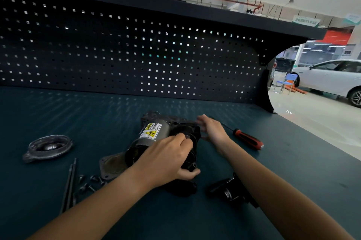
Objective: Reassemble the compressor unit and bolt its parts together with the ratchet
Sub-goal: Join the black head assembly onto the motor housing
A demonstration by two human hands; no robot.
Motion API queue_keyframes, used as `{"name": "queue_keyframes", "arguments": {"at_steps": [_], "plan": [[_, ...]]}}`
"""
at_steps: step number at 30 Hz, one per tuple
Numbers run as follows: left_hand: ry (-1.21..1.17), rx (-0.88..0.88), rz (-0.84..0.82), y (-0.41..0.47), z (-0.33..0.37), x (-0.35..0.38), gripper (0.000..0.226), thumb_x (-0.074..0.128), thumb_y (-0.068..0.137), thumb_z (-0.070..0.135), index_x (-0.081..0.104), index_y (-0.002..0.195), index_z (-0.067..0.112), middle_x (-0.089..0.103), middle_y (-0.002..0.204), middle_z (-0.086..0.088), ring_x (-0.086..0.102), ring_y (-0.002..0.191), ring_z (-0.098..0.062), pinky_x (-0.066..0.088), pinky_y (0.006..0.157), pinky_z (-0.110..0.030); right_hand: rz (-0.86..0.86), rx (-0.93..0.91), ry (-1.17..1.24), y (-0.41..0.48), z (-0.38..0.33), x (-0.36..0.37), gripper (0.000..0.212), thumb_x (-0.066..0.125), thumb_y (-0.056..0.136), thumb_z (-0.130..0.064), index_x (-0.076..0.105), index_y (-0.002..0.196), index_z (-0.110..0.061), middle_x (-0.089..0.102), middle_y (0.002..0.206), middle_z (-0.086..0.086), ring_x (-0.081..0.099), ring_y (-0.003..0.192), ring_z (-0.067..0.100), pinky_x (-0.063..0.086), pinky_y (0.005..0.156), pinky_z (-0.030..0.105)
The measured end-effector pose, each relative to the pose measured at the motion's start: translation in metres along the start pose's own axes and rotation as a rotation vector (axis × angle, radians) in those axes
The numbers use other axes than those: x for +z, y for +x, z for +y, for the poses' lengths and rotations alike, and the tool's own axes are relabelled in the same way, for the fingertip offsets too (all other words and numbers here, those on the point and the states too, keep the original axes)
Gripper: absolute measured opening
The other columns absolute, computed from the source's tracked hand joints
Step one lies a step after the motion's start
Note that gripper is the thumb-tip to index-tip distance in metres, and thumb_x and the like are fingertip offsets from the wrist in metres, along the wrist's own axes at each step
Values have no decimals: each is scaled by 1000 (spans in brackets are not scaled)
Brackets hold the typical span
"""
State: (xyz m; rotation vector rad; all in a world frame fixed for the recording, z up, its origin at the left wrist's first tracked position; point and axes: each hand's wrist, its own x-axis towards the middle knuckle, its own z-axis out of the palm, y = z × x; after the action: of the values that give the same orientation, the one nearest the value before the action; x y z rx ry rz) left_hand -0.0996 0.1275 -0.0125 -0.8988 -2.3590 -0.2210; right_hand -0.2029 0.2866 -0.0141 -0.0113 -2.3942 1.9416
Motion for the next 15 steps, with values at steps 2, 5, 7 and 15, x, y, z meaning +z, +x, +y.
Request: {"name": "queue_keyframes", "arguments": {"at_steps": [2,5,7,15], "plan": [[4,-39,0,-1,0,0,44,79,56,46,60,69,9,56,64,-2,57,51,-18,44,40,-22,-118,53,42,2,5,1,35,38,99,-30,59,122,-15,60,123,-3,53,113,11,38,97,38],[39,-77,13,0,2,5,44,76,54,50,60,67,11,56,62,1,56,49,-15,40,40,-20,-199,60,88,2,8,-5,28,39,97,-24,61,114,-23,61,118,-6,53,113,7,36,97,36],[24,-95,27,3,2,11,45,76,58,49,63,73,9,58,66,-1,59,54,-17,45,45,-22,-280,65,99,3,7,-12,32,40,95,-20,57,123,-21,58,124,-5,49,119,8,34,97,35],[-49,-129,-1,12,-6,8,50,63,72,52,61,100,10,61,91,-1,59,81,-19,44,70,-26,-451,-50,83,12,20,-25,46,60,87,-6,50,130,-18,60,123,-7,53,115,7,41,94,23]]}}
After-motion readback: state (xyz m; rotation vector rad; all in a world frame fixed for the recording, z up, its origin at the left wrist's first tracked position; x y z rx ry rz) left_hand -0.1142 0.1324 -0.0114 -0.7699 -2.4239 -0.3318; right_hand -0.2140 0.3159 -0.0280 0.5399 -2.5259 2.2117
